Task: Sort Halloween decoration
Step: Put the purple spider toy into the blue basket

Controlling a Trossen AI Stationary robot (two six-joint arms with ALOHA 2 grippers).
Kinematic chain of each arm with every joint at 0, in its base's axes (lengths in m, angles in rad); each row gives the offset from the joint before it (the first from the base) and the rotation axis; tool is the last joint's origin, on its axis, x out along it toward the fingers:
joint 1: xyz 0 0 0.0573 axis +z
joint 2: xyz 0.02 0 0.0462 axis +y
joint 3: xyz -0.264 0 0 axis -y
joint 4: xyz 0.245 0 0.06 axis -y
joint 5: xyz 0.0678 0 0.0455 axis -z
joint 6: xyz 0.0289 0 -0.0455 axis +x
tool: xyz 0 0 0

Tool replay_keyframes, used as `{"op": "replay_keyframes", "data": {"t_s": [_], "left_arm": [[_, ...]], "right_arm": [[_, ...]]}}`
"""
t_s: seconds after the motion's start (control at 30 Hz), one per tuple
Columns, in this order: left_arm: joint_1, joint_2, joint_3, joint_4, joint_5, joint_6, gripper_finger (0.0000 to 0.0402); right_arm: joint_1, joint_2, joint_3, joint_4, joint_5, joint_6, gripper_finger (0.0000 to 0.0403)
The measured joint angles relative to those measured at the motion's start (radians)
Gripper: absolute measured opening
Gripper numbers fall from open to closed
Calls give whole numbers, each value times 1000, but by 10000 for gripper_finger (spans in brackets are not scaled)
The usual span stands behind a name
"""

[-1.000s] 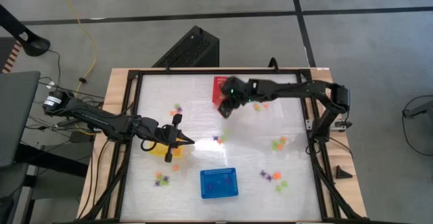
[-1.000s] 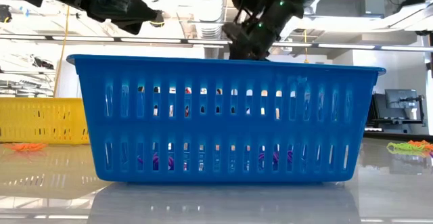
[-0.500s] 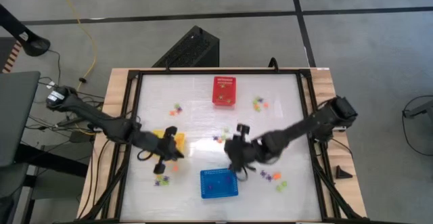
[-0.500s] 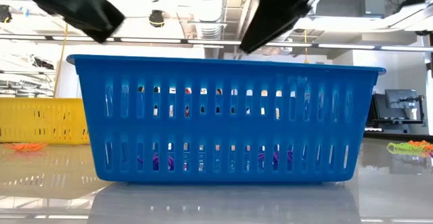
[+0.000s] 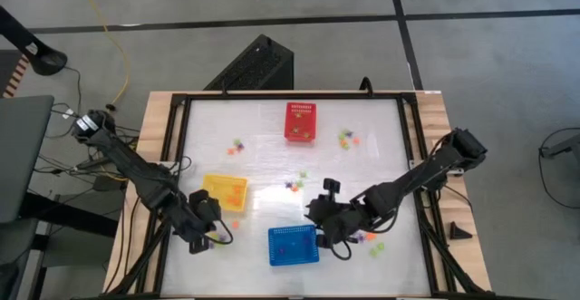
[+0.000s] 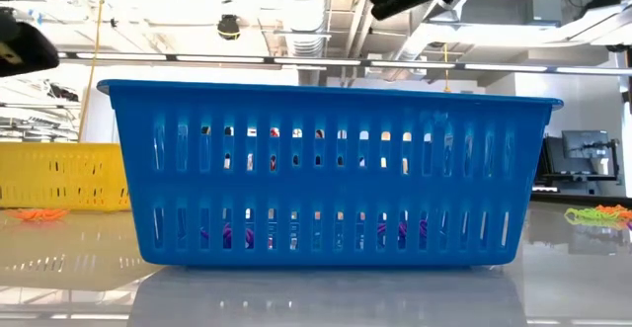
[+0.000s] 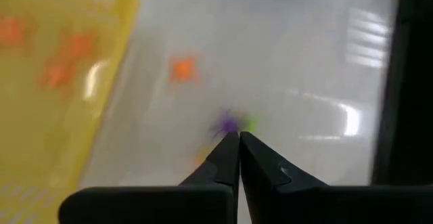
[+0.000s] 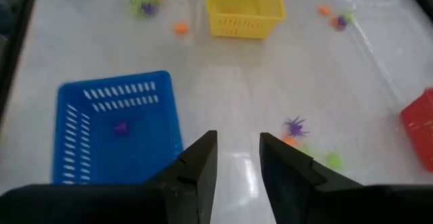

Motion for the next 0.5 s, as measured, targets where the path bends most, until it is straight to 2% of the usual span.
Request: {"op": "replay_keyframes", "data": {"t_s": [0.17,0.3,0.4,0.5], "left_arm": [[-24,0,-2,-44,20,43,38],[-49,18,-12,-3,-22,105,80],[-67,60,-12,56,-23,104,112],[-96,135,-12,186,18,140,135]], "right_arm": [[48,0,0,0,-6,29,141],[65,0,0,4,-7,29,141],[68,0,0,3,-7,23,141],[71,0,0,-8,-7,17,141]]}}
